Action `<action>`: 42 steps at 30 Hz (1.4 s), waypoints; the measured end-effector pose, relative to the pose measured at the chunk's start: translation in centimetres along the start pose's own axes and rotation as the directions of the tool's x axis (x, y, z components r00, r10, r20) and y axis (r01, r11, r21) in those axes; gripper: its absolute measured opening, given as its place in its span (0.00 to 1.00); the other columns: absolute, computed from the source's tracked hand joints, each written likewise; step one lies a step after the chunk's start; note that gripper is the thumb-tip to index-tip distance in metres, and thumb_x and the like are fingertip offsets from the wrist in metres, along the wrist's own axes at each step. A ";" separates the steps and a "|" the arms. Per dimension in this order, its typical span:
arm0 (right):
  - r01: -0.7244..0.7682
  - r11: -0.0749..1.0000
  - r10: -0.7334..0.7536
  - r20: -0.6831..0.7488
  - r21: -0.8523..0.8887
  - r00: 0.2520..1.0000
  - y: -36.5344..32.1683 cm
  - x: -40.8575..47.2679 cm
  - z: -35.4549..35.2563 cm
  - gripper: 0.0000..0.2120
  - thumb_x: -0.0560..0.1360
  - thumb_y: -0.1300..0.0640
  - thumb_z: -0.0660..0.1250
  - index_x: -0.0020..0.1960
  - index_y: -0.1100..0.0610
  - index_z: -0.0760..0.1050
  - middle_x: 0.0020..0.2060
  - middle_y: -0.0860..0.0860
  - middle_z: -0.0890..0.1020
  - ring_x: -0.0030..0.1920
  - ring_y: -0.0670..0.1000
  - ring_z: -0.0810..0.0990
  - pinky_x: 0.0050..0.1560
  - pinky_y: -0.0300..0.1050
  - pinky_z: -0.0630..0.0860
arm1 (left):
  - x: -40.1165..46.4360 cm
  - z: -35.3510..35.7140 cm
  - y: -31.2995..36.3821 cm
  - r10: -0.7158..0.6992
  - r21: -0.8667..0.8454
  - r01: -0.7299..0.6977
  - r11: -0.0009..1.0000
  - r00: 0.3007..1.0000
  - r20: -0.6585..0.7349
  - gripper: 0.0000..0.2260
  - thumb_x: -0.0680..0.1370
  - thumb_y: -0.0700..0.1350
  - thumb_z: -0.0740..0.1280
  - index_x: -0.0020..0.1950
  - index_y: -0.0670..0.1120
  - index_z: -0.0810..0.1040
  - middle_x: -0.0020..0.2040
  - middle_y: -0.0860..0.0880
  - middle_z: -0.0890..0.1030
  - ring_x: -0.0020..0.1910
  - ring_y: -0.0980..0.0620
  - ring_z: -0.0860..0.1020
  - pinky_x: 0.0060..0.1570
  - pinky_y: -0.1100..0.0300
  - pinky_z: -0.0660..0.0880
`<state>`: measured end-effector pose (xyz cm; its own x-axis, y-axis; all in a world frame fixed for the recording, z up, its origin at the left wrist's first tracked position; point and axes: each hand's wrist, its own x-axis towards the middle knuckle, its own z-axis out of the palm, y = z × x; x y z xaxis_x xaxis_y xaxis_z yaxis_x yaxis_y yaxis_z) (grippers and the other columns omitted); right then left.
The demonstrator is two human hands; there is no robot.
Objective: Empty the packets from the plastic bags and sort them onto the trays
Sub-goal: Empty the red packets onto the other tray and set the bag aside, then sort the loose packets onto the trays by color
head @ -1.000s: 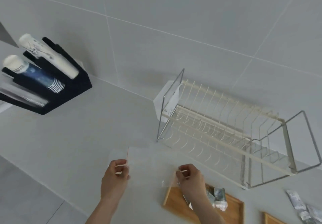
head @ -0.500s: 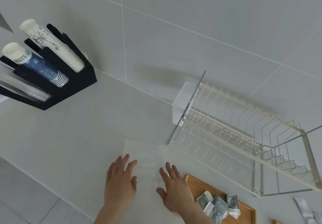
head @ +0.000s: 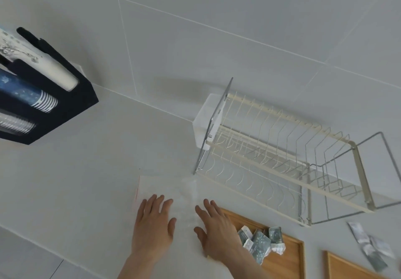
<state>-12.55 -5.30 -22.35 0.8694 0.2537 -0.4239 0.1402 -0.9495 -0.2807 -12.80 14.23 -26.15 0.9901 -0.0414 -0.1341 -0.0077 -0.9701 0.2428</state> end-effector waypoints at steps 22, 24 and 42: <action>-0.521 0.616 0.757 -0.260 0.591 0.600 36.9 -22.3 -3.9 0.07 0.75 0.52 0.68 0.52 0.46 0.81 0.43 0.43 0.86 0.42 0.46 0.85 0.42 0.48 0.82 | -2.7 4.3 43.0 0.605 -0.380 -0.483 0.789 0.717 0.346 0.12 0.80 0.56 0.59 0.62 0.61 0.73 0.58 0.63 0.78 0.59 0.62 0.77 0.57 0.61 0.74; -0.562 0.583 0.793 -0.261 0.587 0.550 40.4 -22.9 -4.3 0.06 0.76 0.53 0.68 0.52 0.47 0.80 0.46 0.44 0.85 0.45 0.49 0.84 0.42 0.48 0.81 | -2.6 5.4 46.3 0.616 -0.359 -0.506 0.784 0.704 0.353 0.13 0.80 0.56 0.59 0.65 0.61 0.71 0.61 0.63 0.76 0.62 0.62 0.75 0.60 0.61 0.74; -0.513 0.526 0.740 -0.067 0.679 0.670 50.2 -20.3 -1.2 0.17 0.72 0.54 0.73 0.55 0.53 0.70 0.47 0.50 0.82 0.48 0.54 0.82 0.45 0.51 0.80 | 5.0 13.6 61.4 0.684 0.016 -0.760 0.649 0.593 0.424 0.30 0.76 0.32 0.64 0.75 0.55 0.66 0.78 0.54 0.64 0.79 0.50 0.58 0.77 0.54 0.53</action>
<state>-22.57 -58.32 -26.83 0.7177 -0.5448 -0.4337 -0.6936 -0.5037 -0.5150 -10.24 -48.77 -24.94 0.5229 -0.7899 -0.3204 -0.7600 -0.6022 0.2443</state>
